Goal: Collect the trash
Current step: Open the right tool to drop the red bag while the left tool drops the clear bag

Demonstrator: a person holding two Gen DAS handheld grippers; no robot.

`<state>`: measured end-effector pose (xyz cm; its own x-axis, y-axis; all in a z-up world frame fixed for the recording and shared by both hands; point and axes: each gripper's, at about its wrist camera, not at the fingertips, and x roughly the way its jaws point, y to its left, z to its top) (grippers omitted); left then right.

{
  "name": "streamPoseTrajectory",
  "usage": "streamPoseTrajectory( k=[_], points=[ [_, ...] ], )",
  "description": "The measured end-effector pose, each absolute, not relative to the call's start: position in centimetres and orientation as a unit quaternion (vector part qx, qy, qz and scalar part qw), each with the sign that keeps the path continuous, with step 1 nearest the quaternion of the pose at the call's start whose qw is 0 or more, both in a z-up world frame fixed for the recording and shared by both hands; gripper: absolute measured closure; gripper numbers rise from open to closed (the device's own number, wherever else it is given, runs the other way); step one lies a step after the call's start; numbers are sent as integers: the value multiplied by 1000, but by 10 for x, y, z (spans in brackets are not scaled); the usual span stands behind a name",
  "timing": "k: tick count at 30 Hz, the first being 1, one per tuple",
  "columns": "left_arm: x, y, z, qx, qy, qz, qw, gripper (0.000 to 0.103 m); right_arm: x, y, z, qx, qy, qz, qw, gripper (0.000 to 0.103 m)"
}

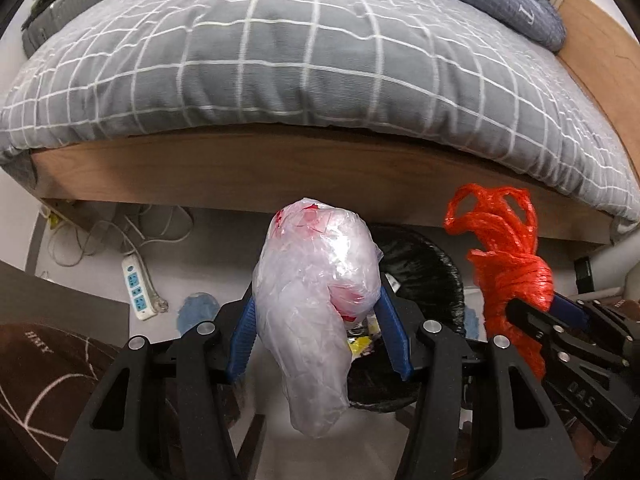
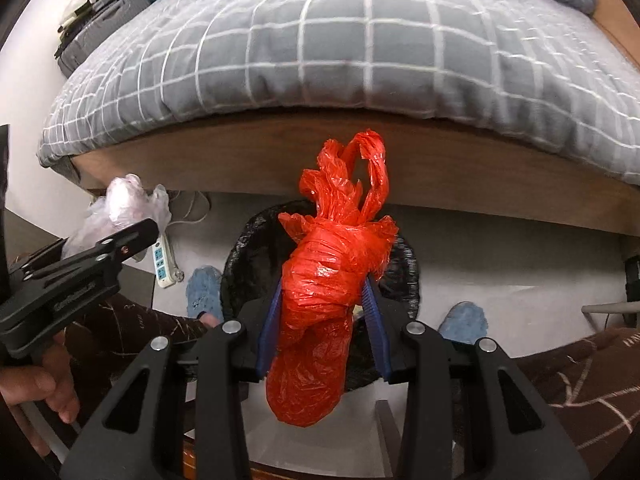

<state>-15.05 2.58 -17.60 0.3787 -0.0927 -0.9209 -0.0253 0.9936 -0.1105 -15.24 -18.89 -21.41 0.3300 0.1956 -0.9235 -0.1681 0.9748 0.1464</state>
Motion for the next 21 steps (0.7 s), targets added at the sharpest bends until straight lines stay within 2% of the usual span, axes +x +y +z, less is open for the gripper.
streamPoseTrajectory(
  k=[7, 13, 21],
  points=[
    [-149, 39, -195, -54, 575, -18, 816, 50, -132, -159, -232, -1, 586, 133, 800, 64],
    [-146, 37, -205, -41, 579, -16, 814, 50, -129, -153, -243, -6, 585, 142, 798, 58],
    [-143, 21, -213, -34, 586, -22, 809, 50, -134, -173, -241, -4, 568, 129, 813, 31]
  ],
)
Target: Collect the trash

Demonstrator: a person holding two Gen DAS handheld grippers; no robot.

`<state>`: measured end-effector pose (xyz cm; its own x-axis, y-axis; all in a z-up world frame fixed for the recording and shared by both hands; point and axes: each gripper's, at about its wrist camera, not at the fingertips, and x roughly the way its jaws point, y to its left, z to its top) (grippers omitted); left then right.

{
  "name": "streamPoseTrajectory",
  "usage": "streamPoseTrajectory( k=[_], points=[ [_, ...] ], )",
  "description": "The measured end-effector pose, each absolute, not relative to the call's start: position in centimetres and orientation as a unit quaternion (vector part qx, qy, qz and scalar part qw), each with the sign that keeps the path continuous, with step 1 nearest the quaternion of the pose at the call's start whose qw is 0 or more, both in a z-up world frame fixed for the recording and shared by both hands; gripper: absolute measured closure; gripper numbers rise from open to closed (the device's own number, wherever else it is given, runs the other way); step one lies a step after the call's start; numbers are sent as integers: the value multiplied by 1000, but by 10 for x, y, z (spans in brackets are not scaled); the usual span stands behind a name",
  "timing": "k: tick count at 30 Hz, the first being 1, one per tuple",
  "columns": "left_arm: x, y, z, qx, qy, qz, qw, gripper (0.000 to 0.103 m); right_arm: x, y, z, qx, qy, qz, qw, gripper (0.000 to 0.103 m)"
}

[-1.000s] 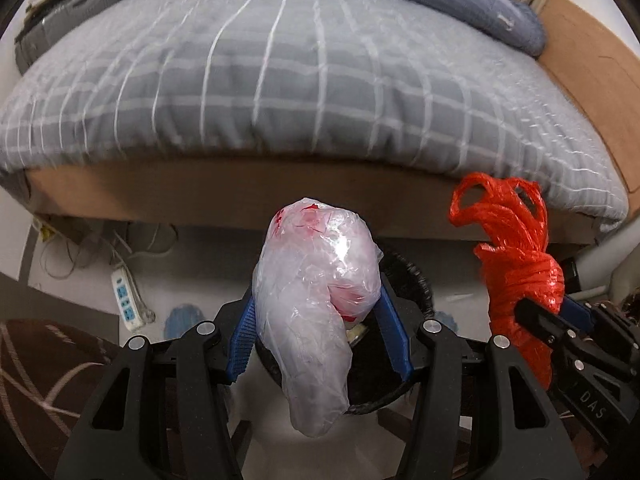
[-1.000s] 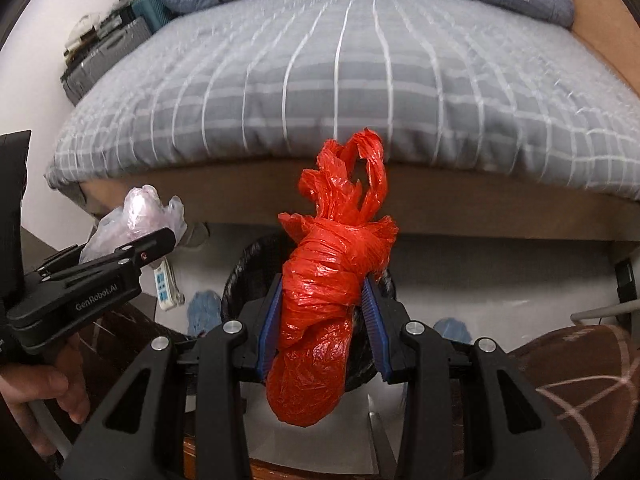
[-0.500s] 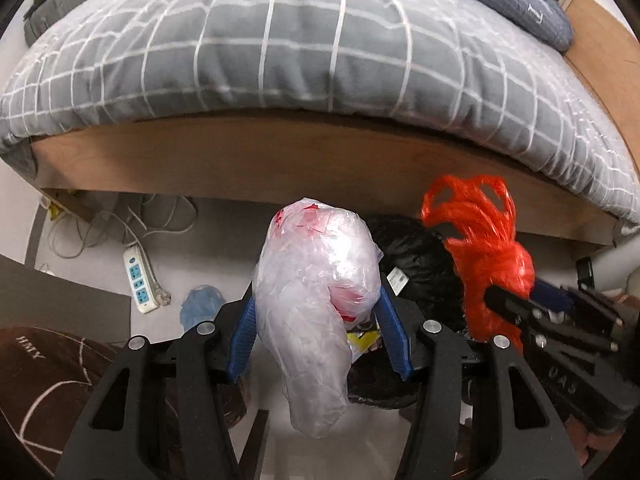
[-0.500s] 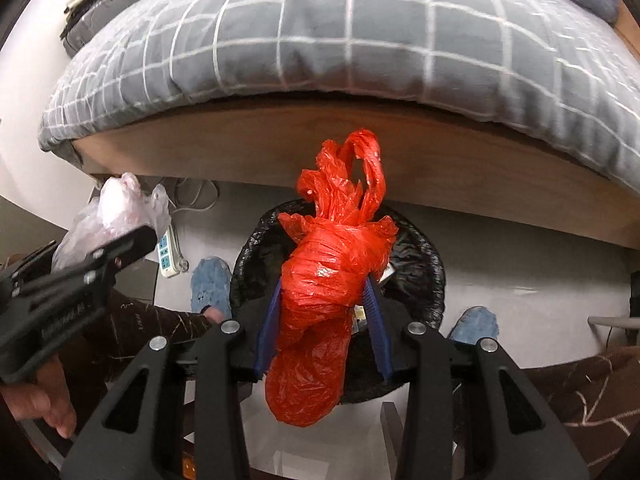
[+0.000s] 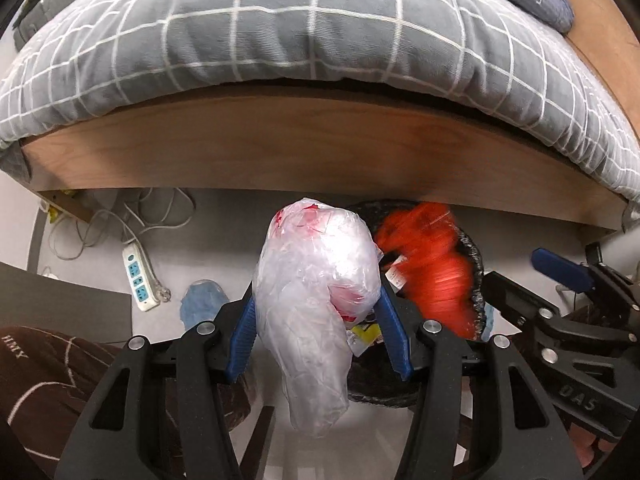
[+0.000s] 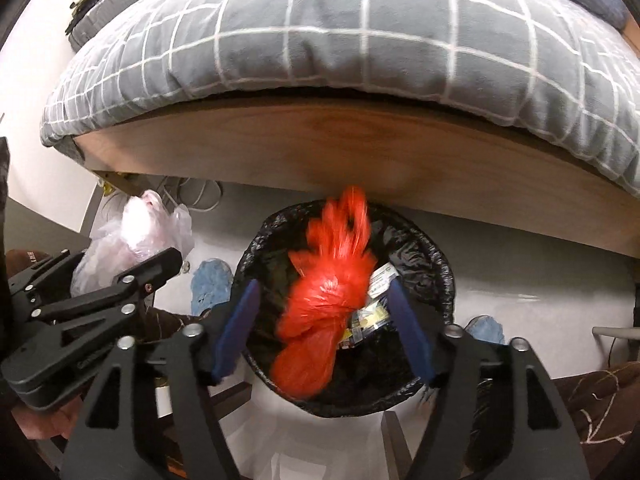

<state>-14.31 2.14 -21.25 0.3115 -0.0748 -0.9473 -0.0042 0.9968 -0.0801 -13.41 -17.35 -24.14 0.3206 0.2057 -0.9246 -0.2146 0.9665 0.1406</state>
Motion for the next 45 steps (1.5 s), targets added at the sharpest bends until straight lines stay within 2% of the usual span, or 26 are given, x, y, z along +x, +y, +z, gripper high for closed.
streamPoseTrajectory(
  k=[3, 6, 15, 18, 19, 20, 26, 36, 45],
  points=[
    [-139, 10, -216, -31, 588, -35, 808, 50, -133, -193, -236, -3, 554, 103, 826, 21],
    [-135, -3, -217, -29, 589, -48, 806, 50, -134, -214, -230, 11, 544, 84, 835, 16],
    [-127, -50, -217, -12, 587, -89, 805, 49, -141, -280, -207, 29, 513, 30, 858, 12],
    [-128, -62, -217, -8, 585, -104, 805, 46, -144, -289, -205, 31, 510, 18, 859, 12],
    [-129, -65, -214, -5, 582, -104, 806, 43, -144, -291, -204, 31, 510, 15, 859, 12],
    [-130, -69, -213, 4, 580, -102, 808, 36, -143, -291, -204, 32, 510, 14, 859, 12],
    [-131, -65, -204, 9, 565, -77, 821, 6, -140, -287, -203, 27, 506, 19, 862, 12],
    [-136, -37, -146, 6, 519, -40, 854, 6, -142, -267, -164, 12, 473, 32, 881, 8],
    [-156, -22, -56, -1, 454, -40, 890, 6, -167, -255, -64, 11, 409, 42, 911, 8]
  ],
)
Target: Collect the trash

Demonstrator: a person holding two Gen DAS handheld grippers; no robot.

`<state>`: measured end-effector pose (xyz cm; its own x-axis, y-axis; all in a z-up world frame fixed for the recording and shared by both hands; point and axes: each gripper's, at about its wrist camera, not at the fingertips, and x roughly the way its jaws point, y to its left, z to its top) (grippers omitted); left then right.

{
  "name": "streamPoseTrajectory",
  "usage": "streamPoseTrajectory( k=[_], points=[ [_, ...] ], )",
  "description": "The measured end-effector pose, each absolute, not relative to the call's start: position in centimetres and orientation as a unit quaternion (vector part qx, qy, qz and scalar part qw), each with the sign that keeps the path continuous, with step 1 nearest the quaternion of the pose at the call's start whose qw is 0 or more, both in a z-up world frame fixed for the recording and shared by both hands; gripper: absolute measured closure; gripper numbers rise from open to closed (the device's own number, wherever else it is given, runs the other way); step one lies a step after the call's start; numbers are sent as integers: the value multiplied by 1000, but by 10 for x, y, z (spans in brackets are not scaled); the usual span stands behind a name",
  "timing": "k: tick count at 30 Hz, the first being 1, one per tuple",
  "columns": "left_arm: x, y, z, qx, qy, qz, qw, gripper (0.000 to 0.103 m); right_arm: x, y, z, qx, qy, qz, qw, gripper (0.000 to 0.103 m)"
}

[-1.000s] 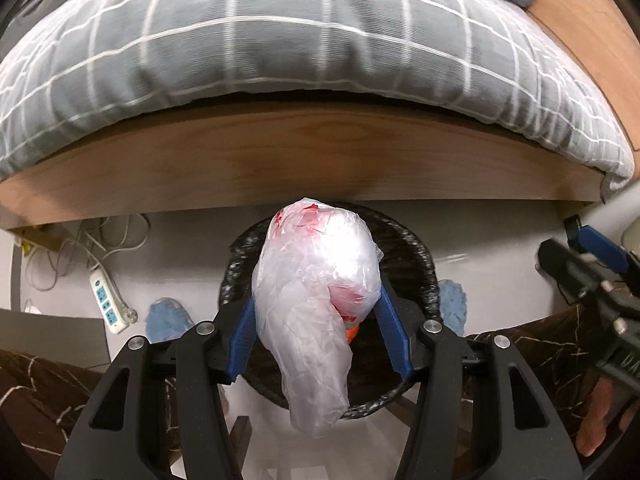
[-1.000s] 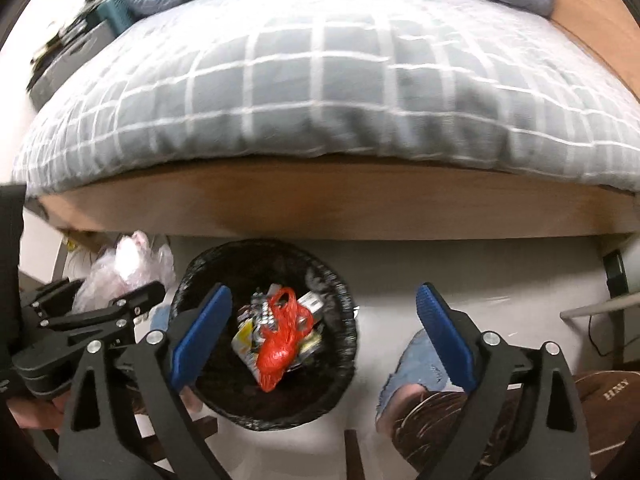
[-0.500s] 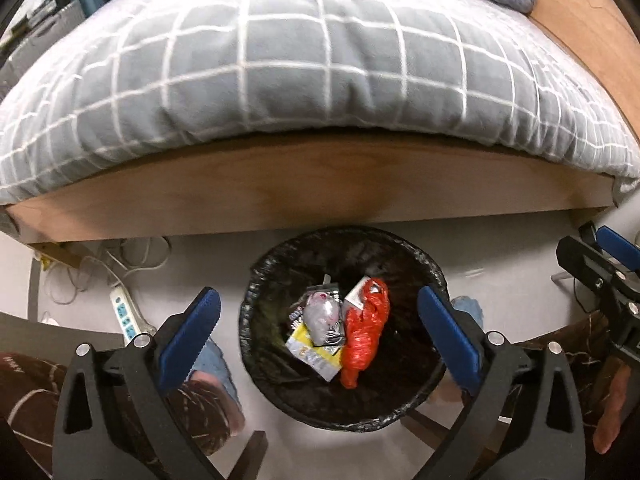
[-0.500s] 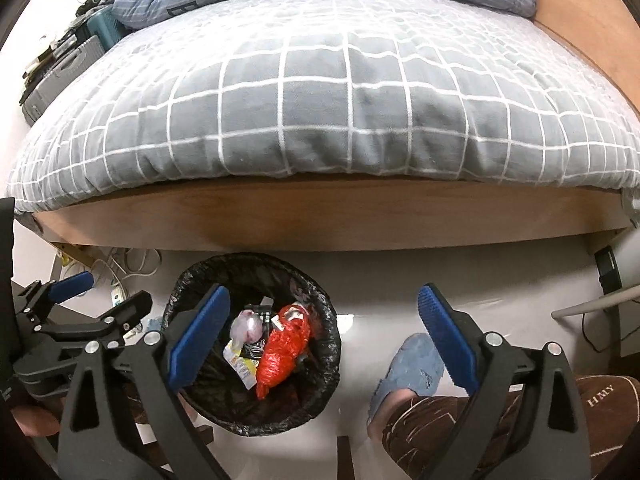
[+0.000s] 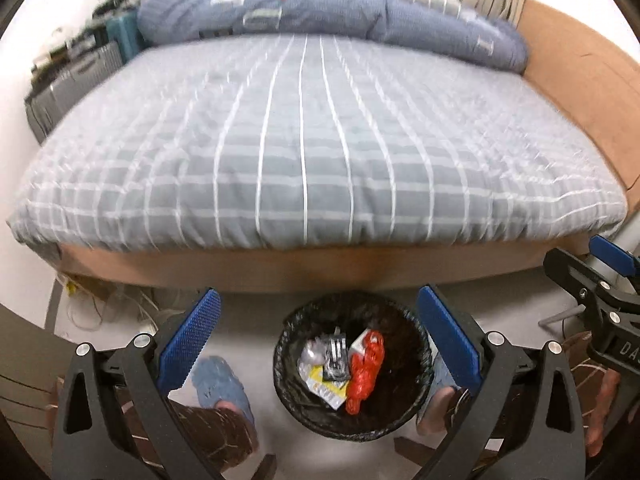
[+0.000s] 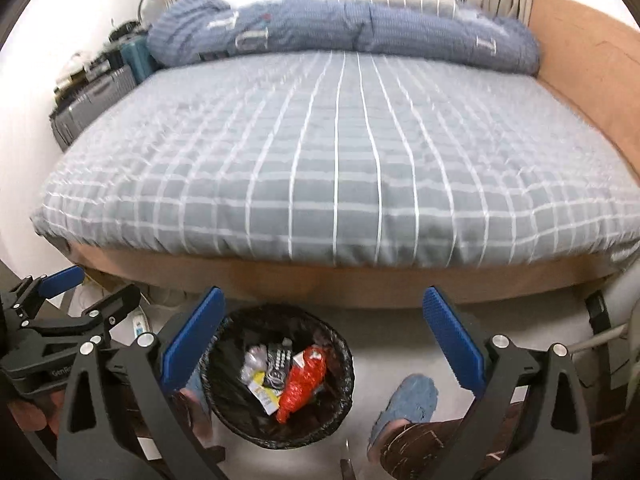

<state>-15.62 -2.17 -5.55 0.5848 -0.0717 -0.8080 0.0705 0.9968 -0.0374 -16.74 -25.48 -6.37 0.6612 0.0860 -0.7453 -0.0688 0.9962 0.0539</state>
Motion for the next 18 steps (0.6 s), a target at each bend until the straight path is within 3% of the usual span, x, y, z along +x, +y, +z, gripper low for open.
streamPoseTrajectory(
  k=[9, 18],
  points=[
    [-193, -11, 12, -16, 427, -41, 903, 6, -208, -255, 4, 6, 361, 26, 932, 8],
    [-211, -9, 35, -10, 406, -41, 913, 6, -223, -251, 16, 5, 348, 26, 937, 8]
  ],
)
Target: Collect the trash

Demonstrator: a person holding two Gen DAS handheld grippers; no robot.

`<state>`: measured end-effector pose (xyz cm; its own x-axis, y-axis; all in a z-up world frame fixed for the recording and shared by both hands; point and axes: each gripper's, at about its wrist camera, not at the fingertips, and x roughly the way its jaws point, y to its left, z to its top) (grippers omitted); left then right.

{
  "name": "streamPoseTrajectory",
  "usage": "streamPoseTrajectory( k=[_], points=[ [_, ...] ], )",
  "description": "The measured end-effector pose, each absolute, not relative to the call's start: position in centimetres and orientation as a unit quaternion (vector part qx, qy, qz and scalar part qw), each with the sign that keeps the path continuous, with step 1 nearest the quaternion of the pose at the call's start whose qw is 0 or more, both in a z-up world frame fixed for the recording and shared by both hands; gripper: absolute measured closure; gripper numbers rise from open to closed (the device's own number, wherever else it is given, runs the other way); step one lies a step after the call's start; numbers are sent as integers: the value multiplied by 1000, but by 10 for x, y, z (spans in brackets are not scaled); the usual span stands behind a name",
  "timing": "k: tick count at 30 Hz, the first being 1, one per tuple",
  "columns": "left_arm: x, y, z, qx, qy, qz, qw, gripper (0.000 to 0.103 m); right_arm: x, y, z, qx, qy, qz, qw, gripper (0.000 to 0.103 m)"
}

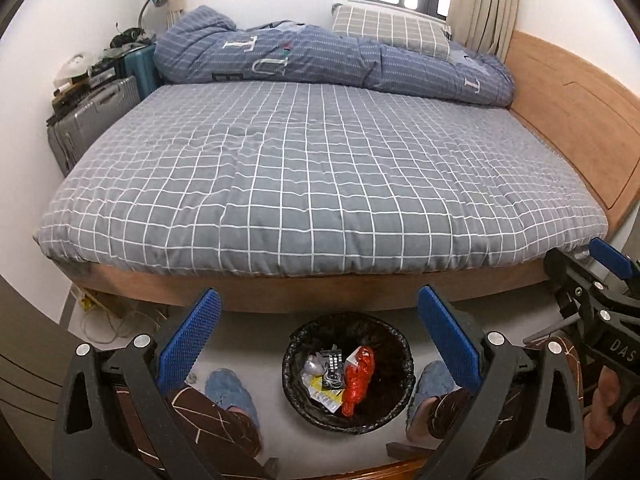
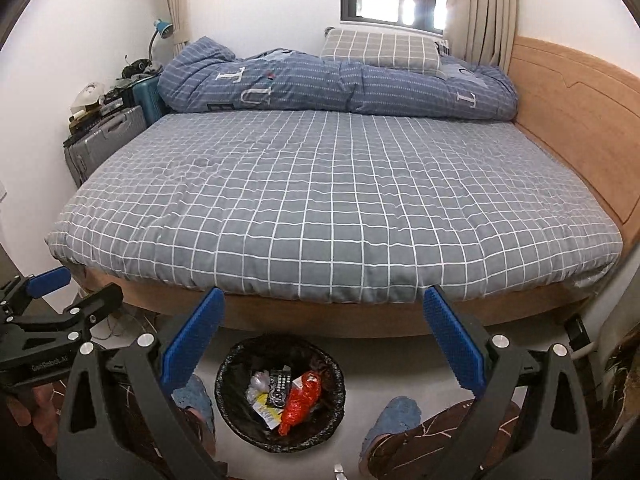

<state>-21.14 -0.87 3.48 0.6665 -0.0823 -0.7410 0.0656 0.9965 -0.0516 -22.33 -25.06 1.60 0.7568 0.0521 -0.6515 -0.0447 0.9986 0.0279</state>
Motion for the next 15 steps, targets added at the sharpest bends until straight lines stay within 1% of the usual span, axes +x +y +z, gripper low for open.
streamPoseTrajectory(
  k=[15],
  points=[
    [-213, -7, 33, -17, 404, -47, 913, 6, -224, -248, 15, -2, 353, 22, 935, 8]
  ],
)
